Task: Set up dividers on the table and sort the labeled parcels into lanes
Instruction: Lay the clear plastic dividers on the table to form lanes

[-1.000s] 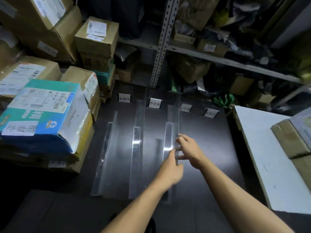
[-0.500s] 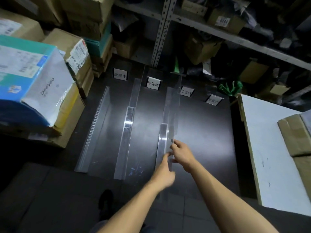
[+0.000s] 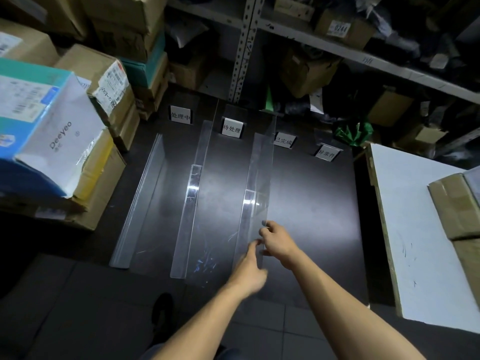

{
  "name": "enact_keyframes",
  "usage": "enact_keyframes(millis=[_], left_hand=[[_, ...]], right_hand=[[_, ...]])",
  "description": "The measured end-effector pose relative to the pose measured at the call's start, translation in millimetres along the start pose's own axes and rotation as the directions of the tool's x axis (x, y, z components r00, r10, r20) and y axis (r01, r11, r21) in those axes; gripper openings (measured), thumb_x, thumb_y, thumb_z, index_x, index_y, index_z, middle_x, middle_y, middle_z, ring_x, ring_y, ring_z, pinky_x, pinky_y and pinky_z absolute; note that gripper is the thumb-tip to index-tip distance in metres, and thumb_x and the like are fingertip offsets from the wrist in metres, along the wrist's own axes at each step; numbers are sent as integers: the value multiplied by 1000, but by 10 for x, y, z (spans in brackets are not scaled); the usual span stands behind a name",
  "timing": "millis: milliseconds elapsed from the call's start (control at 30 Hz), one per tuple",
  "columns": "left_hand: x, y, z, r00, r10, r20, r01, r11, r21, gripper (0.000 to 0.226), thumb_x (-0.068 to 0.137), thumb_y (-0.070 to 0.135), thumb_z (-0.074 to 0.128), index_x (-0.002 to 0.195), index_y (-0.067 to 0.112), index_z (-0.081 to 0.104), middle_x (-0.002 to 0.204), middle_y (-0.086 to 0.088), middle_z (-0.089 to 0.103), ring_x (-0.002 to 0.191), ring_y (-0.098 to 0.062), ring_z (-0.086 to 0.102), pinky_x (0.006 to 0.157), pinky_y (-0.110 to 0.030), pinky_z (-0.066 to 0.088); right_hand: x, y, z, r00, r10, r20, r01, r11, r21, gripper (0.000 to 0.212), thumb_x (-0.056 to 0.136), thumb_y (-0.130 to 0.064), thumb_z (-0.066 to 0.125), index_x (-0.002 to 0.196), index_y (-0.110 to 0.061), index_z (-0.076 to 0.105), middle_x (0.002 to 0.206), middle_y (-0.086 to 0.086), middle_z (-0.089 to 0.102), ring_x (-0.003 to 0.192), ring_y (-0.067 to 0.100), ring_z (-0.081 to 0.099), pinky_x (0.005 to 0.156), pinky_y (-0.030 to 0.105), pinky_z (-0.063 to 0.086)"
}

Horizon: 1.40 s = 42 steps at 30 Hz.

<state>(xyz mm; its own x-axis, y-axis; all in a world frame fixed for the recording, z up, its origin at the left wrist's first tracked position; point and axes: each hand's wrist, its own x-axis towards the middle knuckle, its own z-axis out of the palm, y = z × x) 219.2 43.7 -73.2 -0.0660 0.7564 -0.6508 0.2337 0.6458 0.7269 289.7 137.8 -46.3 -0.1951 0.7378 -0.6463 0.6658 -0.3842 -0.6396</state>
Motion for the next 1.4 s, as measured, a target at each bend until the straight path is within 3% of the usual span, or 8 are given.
enact_keyframes(millis=[233, 467, 667, 800, 967, 1067, 1300, 1400], left_hand=[[-15, 119, -158, 996, 62, -60, -65, 996, -55, 71, 90, 22, 54, 149, 39, 17, 152, -4, 36, 129, -23, 46, 89, -28, 41], [-221, 431, -1011, 905, 212, -369, -266, 958, -103, 44, 96, 23, 52, 136, 38, 41, 125, 9, 56, 106, -7, 54, 81, -22, 46], [-356, 266, -1965, 780, 235, -579, -312, 949, -35, 28, 97, 22, 54, 122, 35, 54, 110, 13, 60, 93, -1, 55, 69, -13, 40], [-402, -121, -2455, 648, 213, -731, -233, 970, 76, 33, 94, 17, 56, 125, 30, 54, 125, 6, 57, 105, -7, 54, 81, -21, 43], [-333, -556, -2692, 812, 31, -582, -21, 999, 25, 55, 95, 22, 55, 146, 19, 36, 149, -6, 43, 133, -25, 44, 104, -33, 36], [-324, -710, -2677, 927, -39, -373, 49, 999, 17, 50, 96, 23, 47, 145, 25, 37, 140, -9, 54, 125, -28, 53, 99, -35, 42], [-389, -826, -2687, 855, 49, -517, 27, 990, 138, 26, 91, 49, 35, 96, 50, 60, 89, 7, 67, 85, -17, 63, 77, -36, 51], [-469, -694, -2768, 826, 56, -560, 16, 992, 124, 39, 93, 36, 39, 129, 41, 51, 108, -8, 69, 98, -30, 64, 84, -40, 52]], right_hand=[[-62, -181, -98, 949, -173, -264, 108, 964, -241, 48, 96, -22, 48, 141, -6, 46, 144, 11, 50, 130, 24, 49, 109, 38, 39], [-210, -1041, 129, 878, -418, -235, 381, 906, -187, 40, 95, -27, 52, 134, -19, 53, 110, -8, 62, 90, 0, 57, 81, 20, 40], [-278, -1654, 811, 873, -483, -65, 466, 867, -174, 41, 97, -27, 50, 137, -19, 50, 115, -6, 61, 103, 14, 64, 90, 29, 50], [-222, -1891, 1396, 904, -423, 57, 426, 890, -162, 45, 94, -24, 51, 138, -15, 50, 115, 1, 65, 96, 16, 68, 93, 42, 54], [-121, -1902, 1987, 960, -218, 174, 235, 968, -85, 59, 94, -24, 48, 150, -10, 35, 137, 13, 56, 118, 28, 60, 103, 47, 47], [-99, -1849, 2186, 965, -166, 201, 192, 975, -116, 62, 97, -25, 44, 154, -10, 27, 148, 16, 45, 130, 29, 51, 109, 46, 42], [-65, -1731, 2378, 970, -109, 216, 134, 985, -106, 63, 101, -31, 39, 157, -13, 17, 158, 12, 32, 139, 28, 42, 114, 45, 36], [-39, -1728, 2389, 977, -107, 184, 125, 988, -90, 60, 102, -32, 38, 156, -12, 22, 157, 11, 34, 138, 27, 43, 113, 46, 37]])
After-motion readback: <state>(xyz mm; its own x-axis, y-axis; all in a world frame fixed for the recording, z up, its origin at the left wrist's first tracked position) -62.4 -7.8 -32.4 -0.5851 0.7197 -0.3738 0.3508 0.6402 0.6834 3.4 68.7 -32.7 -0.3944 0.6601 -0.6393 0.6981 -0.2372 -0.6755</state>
